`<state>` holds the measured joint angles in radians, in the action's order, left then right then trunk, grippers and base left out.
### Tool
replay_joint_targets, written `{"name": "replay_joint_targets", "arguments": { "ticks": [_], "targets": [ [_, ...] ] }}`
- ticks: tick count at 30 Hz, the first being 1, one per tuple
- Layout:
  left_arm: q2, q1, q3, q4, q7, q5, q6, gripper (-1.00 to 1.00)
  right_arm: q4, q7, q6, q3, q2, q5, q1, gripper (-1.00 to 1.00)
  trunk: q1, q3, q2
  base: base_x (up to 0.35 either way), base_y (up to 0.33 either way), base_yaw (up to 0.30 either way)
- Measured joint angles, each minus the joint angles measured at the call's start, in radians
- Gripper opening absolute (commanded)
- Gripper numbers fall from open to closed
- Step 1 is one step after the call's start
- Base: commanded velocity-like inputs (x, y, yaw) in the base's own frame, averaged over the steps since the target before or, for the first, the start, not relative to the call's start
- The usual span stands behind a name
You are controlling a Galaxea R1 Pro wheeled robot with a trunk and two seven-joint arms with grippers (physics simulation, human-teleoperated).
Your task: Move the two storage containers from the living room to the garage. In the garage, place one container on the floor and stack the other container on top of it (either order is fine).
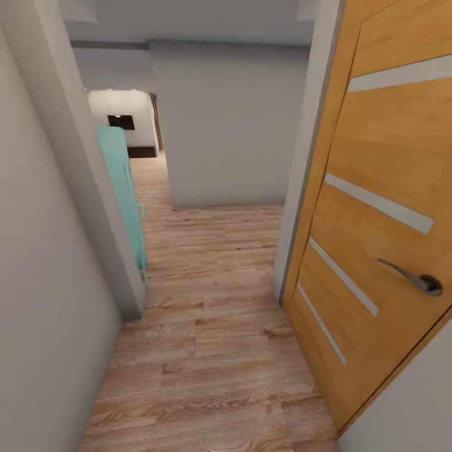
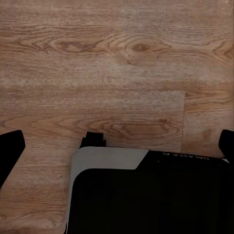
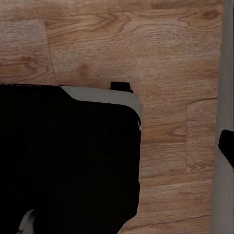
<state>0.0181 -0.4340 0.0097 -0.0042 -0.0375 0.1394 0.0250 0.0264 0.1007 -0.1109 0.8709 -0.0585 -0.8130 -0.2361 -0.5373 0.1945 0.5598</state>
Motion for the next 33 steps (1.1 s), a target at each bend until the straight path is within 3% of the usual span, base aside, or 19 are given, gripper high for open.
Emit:
{"name": "replay_joint_targets", "arguments": {
  "ticks": [17, 26, 33],
  "targets": [
    [0.000, -0.001, 0.000, 0.000, 0.000, 0.000, 0.000, 1.00, 0.000, 0.000, 0.000, 0.000, -0.004, 0.000, 0.001, 1.00, 0.000, 0.000, 0.000, 0.321, 0.000, 0.003],
    [0.000, 0.000, -0.001, 0.000, 0.000, 0.000, 0.000, 1.00, 0.000, 0.000, 0.000, 0.000, -0.001, 0.001, 0.000, 1.00, 0.000, 0.000, 0.000, 0.321, 0.000, 0.218],
    [0.000, 0.000, 0.000, 0.000, 0.000, 0.000, 0.000, 1.00, 0.000, 0.000, 0.000, 0.000, 0.000, 0.001, 0.001, 1.00, 0.000, 0.000, 0.000, 0.321, 0.000, 0.059]
  ]
}}
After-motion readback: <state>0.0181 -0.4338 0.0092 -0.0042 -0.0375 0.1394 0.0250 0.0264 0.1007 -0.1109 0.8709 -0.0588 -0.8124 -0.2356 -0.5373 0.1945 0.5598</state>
